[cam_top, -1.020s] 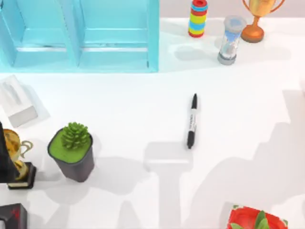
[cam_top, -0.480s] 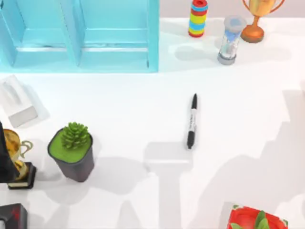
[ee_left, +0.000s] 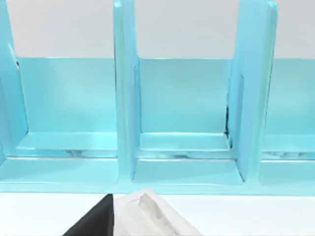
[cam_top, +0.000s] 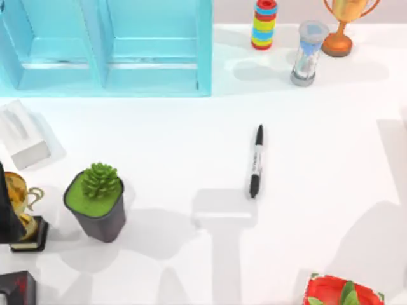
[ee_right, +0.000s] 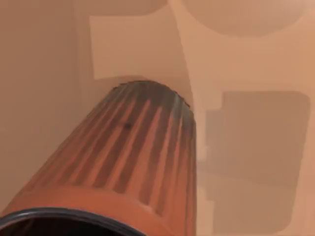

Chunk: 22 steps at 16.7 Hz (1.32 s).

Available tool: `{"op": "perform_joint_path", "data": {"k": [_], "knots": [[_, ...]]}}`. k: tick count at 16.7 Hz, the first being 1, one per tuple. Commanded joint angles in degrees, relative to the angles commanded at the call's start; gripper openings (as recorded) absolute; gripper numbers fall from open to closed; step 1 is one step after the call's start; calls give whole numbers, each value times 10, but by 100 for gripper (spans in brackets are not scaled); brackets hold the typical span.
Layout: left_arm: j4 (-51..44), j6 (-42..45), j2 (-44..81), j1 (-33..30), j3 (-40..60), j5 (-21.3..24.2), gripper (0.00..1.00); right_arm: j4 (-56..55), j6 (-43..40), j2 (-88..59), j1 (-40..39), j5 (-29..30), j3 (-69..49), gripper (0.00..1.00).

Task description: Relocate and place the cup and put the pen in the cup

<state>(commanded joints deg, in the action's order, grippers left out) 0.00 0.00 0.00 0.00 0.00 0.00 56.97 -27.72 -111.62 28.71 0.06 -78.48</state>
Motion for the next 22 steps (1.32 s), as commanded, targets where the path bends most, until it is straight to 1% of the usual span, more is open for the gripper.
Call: {"op": "perform_joint_path", "data": {"k": [5,18,19,22], "knots": [[0,0,0,0,0,0,100,-6,0,-1,0,0,5,100],[0,0,0,0,0,0,100,-6,0,-1,0,0,5,2],[0,0,0,0,0,0,100,-6,0,-1,0,0,5,0],[0,0,0,0,0,0,100,-6,0,-1,0,0,5,0]]}}
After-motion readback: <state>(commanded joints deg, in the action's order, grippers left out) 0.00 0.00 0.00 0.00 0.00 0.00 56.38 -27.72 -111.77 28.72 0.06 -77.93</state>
